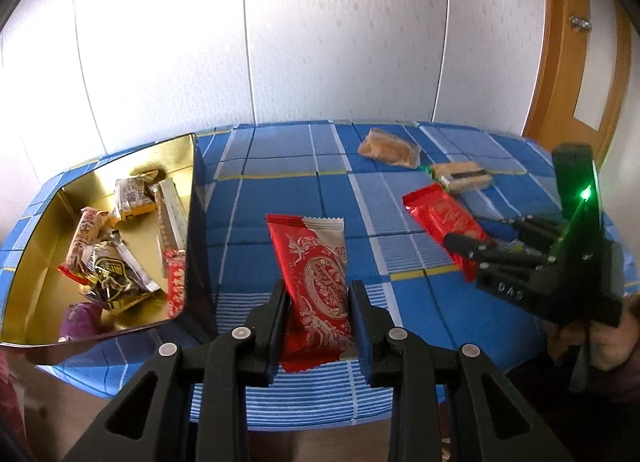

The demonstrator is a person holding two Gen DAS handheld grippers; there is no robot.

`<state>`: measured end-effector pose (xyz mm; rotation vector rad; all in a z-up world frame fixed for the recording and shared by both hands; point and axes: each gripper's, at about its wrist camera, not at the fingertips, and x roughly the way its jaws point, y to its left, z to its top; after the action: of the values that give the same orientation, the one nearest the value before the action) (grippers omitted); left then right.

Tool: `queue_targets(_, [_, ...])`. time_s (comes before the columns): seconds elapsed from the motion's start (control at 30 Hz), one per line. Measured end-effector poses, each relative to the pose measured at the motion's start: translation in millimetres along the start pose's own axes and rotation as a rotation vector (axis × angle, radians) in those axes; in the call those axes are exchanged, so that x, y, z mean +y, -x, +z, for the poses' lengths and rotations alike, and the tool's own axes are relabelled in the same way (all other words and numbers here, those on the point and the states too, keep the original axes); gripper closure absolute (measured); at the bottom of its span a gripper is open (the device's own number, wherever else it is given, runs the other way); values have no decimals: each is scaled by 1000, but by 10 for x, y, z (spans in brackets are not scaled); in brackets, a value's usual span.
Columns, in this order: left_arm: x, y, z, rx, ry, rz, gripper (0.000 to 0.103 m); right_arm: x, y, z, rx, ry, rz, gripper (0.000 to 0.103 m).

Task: Organize snacks
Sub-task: 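Carry the red-and-white packet into the tray and open the left tool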

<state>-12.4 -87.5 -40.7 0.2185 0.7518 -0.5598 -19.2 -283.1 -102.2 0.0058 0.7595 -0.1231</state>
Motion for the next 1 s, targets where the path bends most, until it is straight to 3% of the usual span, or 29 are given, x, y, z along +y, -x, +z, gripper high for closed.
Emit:
queue_targets(0.2, [223,170,106,-30,52,15,73,-2,2,1,-1,0,-1,62])
queue_targets(0.33, [610,350,180,-62,139,66,73,-4,0,5,-1,-1,-1,62])
queue_targets(0.67, [2149,620,-82,-40,589,195,73,2,-4,6,-2,0,-5,62])
queue_targets(0.83, [2333,568,-72,-28,620,195,73,4,-2,5,-2,0,-5,62])
queue_targets(1.0, [2170,305,191,-11,600,108,73,1,-2,4,-2,-1,-4,61])
